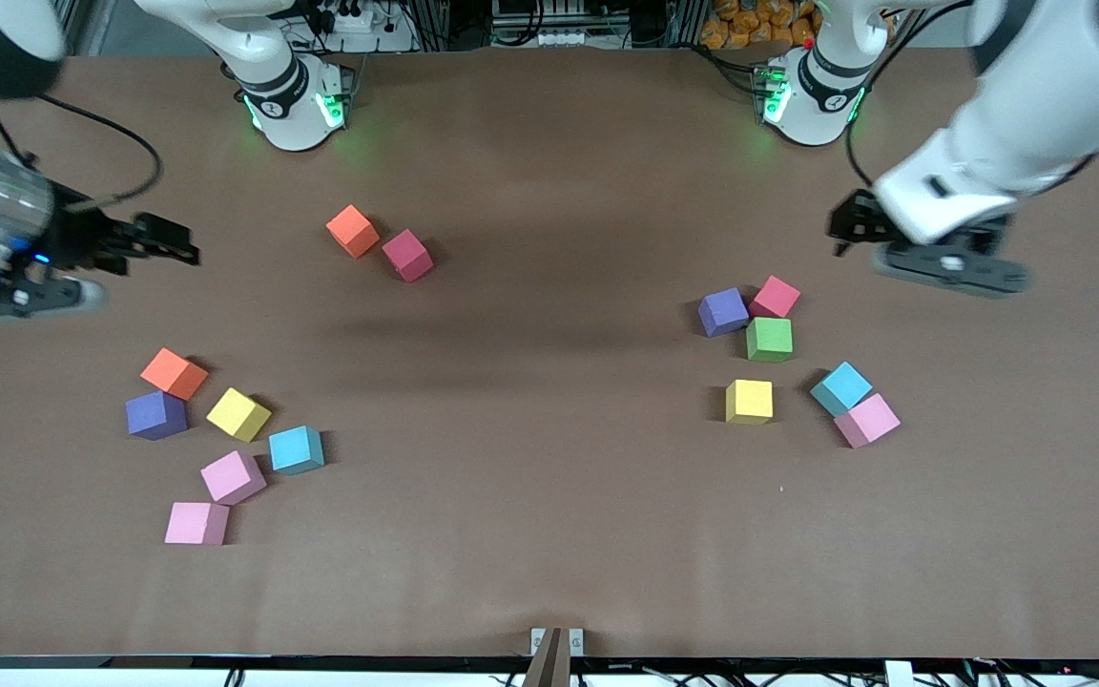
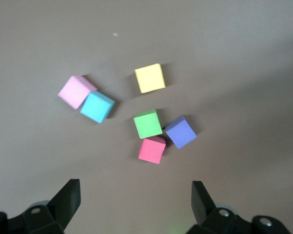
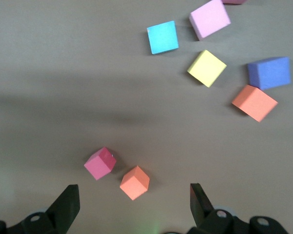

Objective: Form number 2 with 11 blocks
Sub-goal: 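Reach the right gripper to cyan while the left gripper reaches blue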

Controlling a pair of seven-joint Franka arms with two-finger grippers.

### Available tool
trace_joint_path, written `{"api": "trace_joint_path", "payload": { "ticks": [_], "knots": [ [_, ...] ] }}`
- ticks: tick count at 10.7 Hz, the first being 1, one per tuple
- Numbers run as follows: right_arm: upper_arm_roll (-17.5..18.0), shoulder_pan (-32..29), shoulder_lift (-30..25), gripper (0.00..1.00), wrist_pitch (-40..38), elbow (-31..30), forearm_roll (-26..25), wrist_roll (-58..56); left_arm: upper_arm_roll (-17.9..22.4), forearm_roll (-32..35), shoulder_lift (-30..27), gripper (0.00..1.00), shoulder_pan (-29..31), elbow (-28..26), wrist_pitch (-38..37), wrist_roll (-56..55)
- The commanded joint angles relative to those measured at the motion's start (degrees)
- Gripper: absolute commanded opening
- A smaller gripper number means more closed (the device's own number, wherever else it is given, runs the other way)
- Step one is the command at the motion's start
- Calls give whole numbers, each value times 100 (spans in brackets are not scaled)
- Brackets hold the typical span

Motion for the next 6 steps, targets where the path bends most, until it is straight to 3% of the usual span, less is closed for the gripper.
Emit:
{"api": "trace_joint_path", "payload": {
  "ticks": [1,6],
  "knots": [
    [10,56,251,100,635,-417,51,-52,-75,43,-114,100,-48,-611,459,1135],
    [10,126,1438,100,2126,-276,-46,-428,-531,104,-18,100,-321,-2175,2223,1856]
  ]
}}
